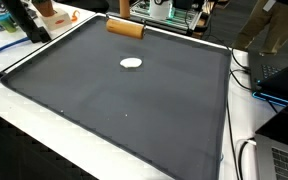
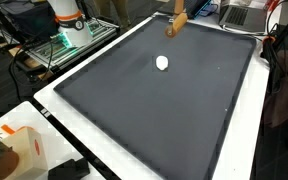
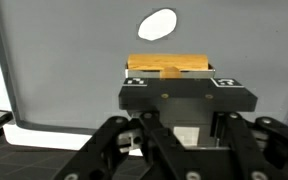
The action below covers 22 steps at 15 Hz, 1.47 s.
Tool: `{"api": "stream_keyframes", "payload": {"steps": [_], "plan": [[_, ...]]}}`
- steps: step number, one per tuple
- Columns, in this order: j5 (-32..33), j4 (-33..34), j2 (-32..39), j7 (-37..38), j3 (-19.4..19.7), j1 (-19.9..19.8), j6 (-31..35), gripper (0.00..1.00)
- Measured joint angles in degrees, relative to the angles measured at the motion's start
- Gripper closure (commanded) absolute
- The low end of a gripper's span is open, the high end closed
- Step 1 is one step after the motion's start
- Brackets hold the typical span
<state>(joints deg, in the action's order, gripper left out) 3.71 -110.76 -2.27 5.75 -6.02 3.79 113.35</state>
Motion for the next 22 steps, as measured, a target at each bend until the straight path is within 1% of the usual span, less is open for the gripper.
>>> {"api": "stream_keyframes", "payload": {"steps": [1,3,5,6,11,15,22], "plan": [[-0.51,1.62,1.07,1.05,0.11,0.0,-1.13,0.52],[-1.34,4.62,3.21,2.85,0.36,-0.01,-3.12,0.52],[-1.56,6.08,4.58,3.3,0.49,-0.02,-3.5,0.52],[-1.61,6.35,4.91,3.35,0.51,-0.02,-3.53,0.77],[-1.53,6.95,6.1,4.39,0.77,-0.01,-3.56,0.77],[-1.52,10.14,9.48,5.84,1.93,-0.07,-4.3,0.77],[-1.4,21.31,16.57,7.68,3.11,-0.08,-14.47,0.77]]}}
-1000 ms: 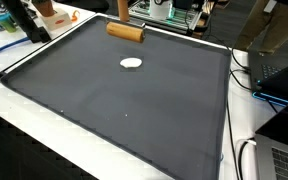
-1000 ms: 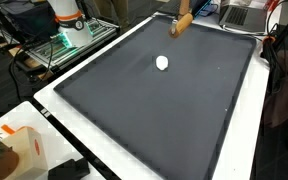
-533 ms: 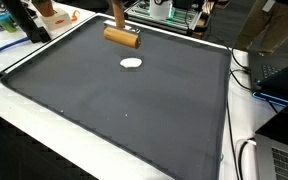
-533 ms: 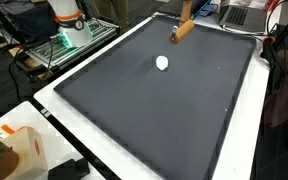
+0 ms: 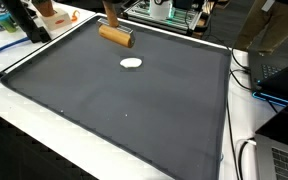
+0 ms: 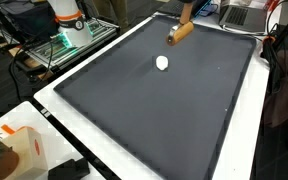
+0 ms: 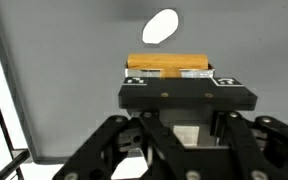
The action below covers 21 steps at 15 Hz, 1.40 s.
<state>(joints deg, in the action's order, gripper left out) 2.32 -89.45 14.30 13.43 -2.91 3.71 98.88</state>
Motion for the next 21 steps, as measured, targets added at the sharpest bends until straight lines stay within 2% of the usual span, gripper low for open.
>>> {"api": "stream_keyframes", "payload": {"steps": [2,3,7,8,12,21], "plan": [[0.0,3.29,2.06,0.65,0.07,0.04,-2.75,0.77],[0.0,4.85,3.06,1.13,0.12,0.07,-4.17,0.52],[-0.18,8.98,5.91,2.14,0.29,0.08,-6.31,0.52],[-0.18,9.31,6.15,2.19,0.29,0.08,-6.41,0.77],[-0.86,9.67,6.75,1.74,0.63,-0.18,-6.5,0.77],[-3.82,10.54,8.53,-3.66,2.23,-3.35,-6.76,0.77]]}}
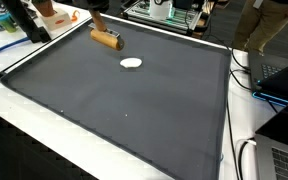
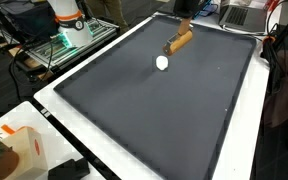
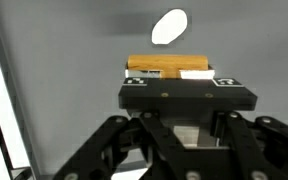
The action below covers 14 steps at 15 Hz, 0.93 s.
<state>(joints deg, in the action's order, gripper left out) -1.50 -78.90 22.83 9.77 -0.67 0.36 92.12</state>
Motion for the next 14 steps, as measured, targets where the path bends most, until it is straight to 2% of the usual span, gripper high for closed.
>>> {"api": "stream_keyframes", "payload": {"steps": [5,14], "plan": [[-0.14,4.55,3.26,0.0,0.01,0.14,-3.14,0.77],[-0.12,20.29,13.65,0.39,0.01,0.96,-15.33,0.77]]}}
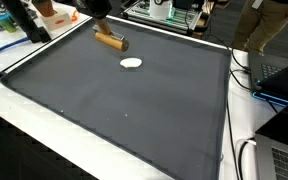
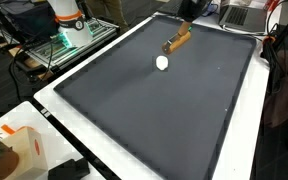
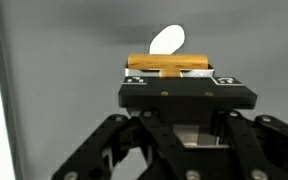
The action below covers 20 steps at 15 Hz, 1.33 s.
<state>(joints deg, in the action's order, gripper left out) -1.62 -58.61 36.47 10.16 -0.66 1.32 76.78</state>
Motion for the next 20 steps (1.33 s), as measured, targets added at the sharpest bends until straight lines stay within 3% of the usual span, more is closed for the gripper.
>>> {"api": "stream_keyframes", "payload": {"steps": [3,4,7,8,20], "plan": [[0.0,5.43,4.11,0.6,0.0,0.16,-3.33,0.77],[0.0,7.37,5.52,1.09,0.0,0.24,-4.31,0.52],[0.0,11.72,8.76,2.84,0.03,0.41,-5.34,0.52],[0.0,12.39,9.27,3.04,0.04,0.44,-5.43,0.77],[-0.05,13.66,11.22,3.12,-0.09,0.46,-4.42,0.77]]}}
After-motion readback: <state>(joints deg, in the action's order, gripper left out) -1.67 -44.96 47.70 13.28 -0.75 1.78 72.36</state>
